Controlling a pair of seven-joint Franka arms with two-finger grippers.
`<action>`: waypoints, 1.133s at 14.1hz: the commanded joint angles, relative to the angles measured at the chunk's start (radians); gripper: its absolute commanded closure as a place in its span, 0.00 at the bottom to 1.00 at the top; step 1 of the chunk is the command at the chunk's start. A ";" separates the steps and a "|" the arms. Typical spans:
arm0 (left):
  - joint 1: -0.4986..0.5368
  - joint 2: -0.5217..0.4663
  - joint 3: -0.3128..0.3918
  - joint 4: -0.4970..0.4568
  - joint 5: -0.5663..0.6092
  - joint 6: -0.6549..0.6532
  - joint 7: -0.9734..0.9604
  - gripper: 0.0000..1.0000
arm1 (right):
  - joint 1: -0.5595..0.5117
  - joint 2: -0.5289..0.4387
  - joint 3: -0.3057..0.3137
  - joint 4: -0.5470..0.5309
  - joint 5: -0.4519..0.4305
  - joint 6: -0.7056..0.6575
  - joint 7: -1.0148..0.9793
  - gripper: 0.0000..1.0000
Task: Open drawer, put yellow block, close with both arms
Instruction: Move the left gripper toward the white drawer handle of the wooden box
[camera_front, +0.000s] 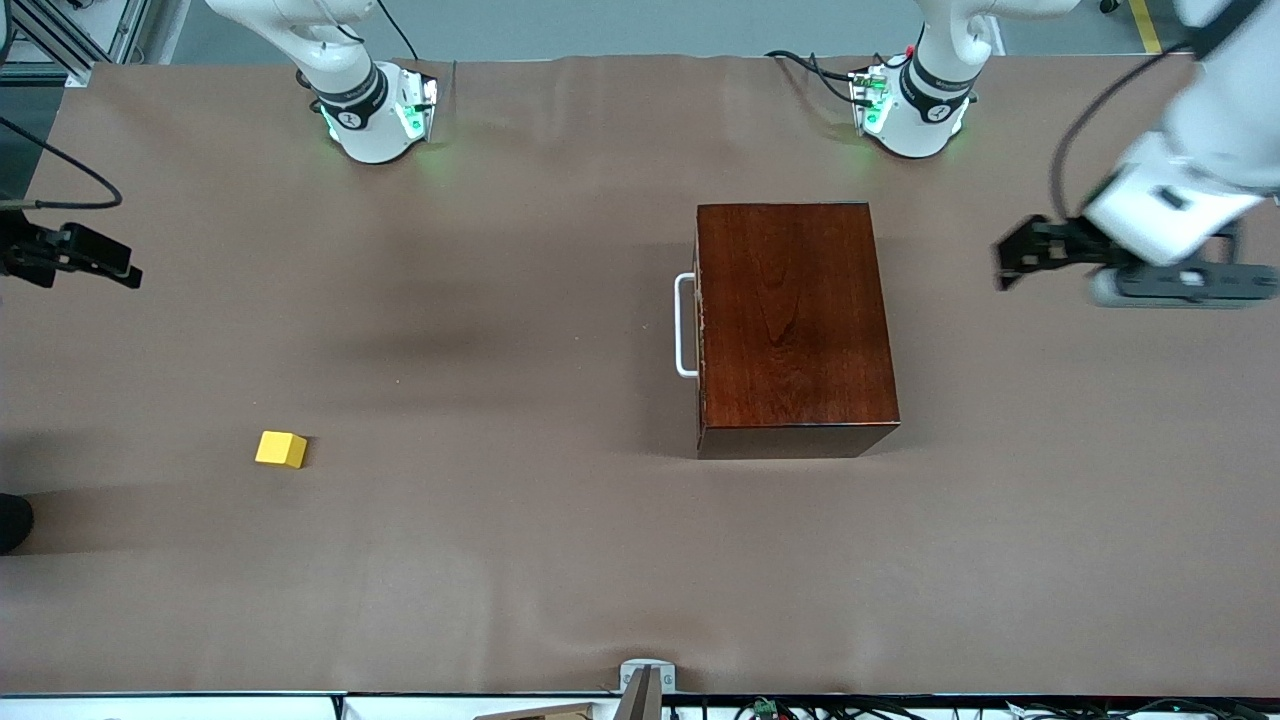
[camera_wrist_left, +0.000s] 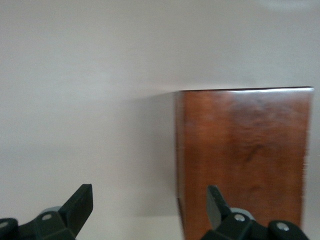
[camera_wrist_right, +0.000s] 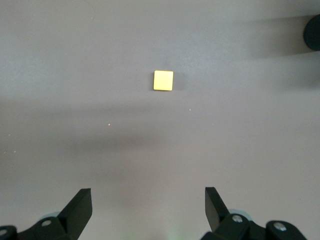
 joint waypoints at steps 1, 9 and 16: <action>-0.130 0.096 -0.003 0.105 -0.010 -0.012 -0.114 0.00 | -0.036 0.001 0.009 -0.046 0.012 0.063 -0.013 0.00; -0.560 0.326 0.005 0.279 -0.010 0.020 -0.628 0.00 | -0.080 0.162 0.009 -0.066 0.012 0.202 -0.014 0.00; -0.669 0.438 0.009 0.271 0.111 -0.001 -0.636 0.00 | -0.073 0.270 0.009 -0.193 0.012 0.509 -0.014 0.00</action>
